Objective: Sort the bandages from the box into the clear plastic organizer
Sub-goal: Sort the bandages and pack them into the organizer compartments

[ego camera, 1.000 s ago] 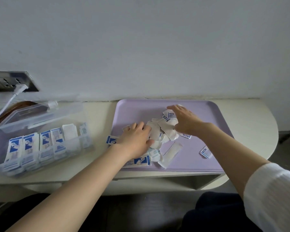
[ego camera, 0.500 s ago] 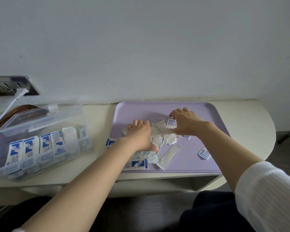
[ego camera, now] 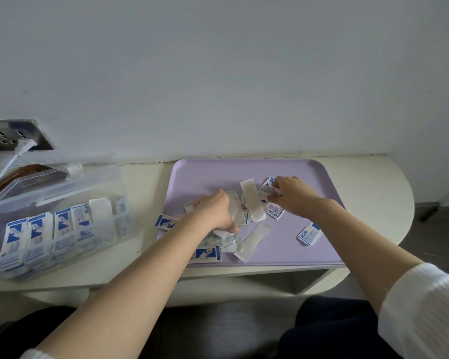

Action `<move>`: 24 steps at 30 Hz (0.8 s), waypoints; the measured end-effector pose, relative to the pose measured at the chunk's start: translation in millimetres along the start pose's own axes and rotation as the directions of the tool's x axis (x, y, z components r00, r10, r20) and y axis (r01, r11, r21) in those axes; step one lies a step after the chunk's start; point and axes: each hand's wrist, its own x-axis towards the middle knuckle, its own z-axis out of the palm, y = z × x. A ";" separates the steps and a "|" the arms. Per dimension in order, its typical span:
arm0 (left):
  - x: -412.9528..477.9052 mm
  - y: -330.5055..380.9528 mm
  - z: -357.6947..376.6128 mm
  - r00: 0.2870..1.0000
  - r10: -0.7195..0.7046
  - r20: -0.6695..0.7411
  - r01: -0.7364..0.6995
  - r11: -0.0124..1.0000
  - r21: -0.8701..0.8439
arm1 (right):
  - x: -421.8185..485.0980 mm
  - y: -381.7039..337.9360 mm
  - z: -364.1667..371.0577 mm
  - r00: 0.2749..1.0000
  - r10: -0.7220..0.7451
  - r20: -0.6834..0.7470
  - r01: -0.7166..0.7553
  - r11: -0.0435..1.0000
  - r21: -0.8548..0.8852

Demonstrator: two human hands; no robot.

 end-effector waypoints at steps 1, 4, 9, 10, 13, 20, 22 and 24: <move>0.9 -0.3 0.6 1.000 -0.001 -0.002 0.001 1.000 -0.018 | -0.9 -0.8 -1.1 1.000 0.011 -0.022 -0.011 1.000 0.021; 6.0 -1.6 3.5 1.000 0.004 0.016 -0.003 0.997 -0.077 | -2.2 -4.5 -1.3 1.000 0.021 -0.002 -0.021 0.998 0.058; 15.7 -1.0 5.4 1.000 -0.008 0.026 0.013 0.971 -0.239 | -2.7 -14.7 5.3 0.994 0.014 0.112 -0.032 0.985 0.167; 16.7 1.1 5.0 1.000 -0.015 0.009 0.017 0.963 -0.269 | -2.7 -17.7 5.4 0.991 0.018 0.129 -0.042 0.981 0.188; 16.7 7.5 7.1 0.994 -0.060 -0.092 0.031 0.959 -0.282 | -2.0 -28.4 6.9 0.983 0.012 0.184 -0.054 0.973 0.224; 24.0 9.1 6.1 0.974 -0.192 -0.119 0.155 0.953 -0.262 | -1.2 -36.4 14.6 0.984 -0.002 0.178 -0.045 0.964 0.262; 23.3 10.6 2.2 0.976 -0.205 -0.074 0.179 0.948 -0.264 | -1.3 -36.6 13.1 0.985 -0.017 0.174 -0.030 0.964 0.265; 25.8 9.6 1.0 0.976 -0.214 -0.031 0.194 0.928 -0.318 | -1.4 -36.5 12.9 0.985 -0.029 0.173 -0.017 0.966 0.259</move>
